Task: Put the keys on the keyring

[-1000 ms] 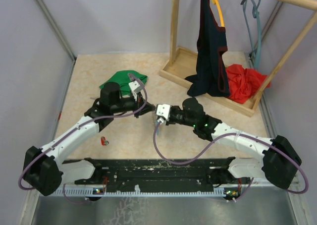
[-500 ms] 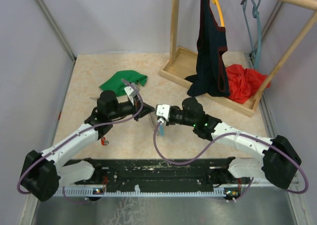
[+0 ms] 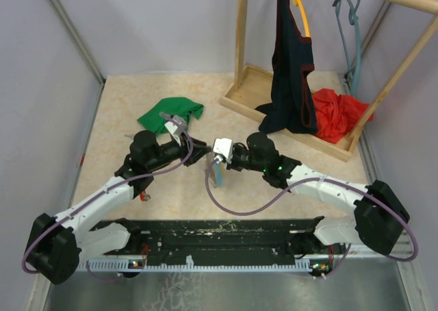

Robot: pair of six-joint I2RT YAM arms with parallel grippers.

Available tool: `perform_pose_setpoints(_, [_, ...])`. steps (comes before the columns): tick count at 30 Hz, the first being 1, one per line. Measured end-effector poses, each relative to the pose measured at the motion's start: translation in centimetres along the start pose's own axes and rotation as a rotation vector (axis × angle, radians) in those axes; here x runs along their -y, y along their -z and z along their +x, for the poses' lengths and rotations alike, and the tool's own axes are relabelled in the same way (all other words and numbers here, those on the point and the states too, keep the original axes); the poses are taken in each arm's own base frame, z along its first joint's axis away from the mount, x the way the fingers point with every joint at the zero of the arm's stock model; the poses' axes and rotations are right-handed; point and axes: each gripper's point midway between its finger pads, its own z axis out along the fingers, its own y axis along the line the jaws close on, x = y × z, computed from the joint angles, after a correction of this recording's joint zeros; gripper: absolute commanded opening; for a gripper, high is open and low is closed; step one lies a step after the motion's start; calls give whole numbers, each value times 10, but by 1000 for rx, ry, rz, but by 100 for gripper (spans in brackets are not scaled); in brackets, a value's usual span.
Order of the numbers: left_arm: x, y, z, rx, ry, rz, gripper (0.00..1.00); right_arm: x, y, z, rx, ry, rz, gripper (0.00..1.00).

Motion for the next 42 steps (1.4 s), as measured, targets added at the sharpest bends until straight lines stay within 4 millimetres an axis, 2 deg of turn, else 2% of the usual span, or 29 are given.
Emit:
perform_pose_setpoints(9, [-30, 22, -12, 39, 7, -175, 56, 17, 3, 45, -118, -210, 60, 0])
perform_pose_setpoints(15, [-61, 43, -13, 51, 58, -337, 66, 9, 10, 79, -247, -373, 94, 0])
perform_pose_setpoints(18, [-81, 56, -1, 43, 121, -434, 71, 5, 15, 92, -287, -457, 122, 0])
perform_pose_setpoints(20, [-92, 65, 11, 31, 169, -495, 74, 1, 21, 108, -323, -528, 152, 0])
perform_pose_setpoints(25, [-105, 85, 31, 22, 250, -602, 83, -7, 41, 149, -427, -701, 244, 0])
perform_pose_setpoints(28, [-104, 94, 26, 48, 256, -635, 88, -8, 47, 159, -436, -771, 294, 12])
perform_pose_setpoints(32, [-99, 109, 12, 104, 239, -670, 100, -9, 55, 159, -424, -806, 343, 20])
perform_pose_setpoints(33, [-98, 113, 9, 116, 234, -679, 100, -9, 58, 158, -421, -807, 353, 22])
perform_pose_setpoints(37, [-92, 131, -7, 160, 196, -720, 100, 7, 75, 140, -354, -793, 437, 31])
perform_pose_setpoints(38, [-90, 136, -13, 175, 181, -727, 100, 14, 80, 131, -322, -786, 465, 37])
perform_pose_setpoints(40, [-83, 147, -29, 219, 145, -739, 100, 27, 93, 113, -256, -766, 522, 58])
perform_pose_setpoints(42, [-77, 157, -44, 261, 111, -746, 100, 38, 109, 96, -192, -750, 582, 84])
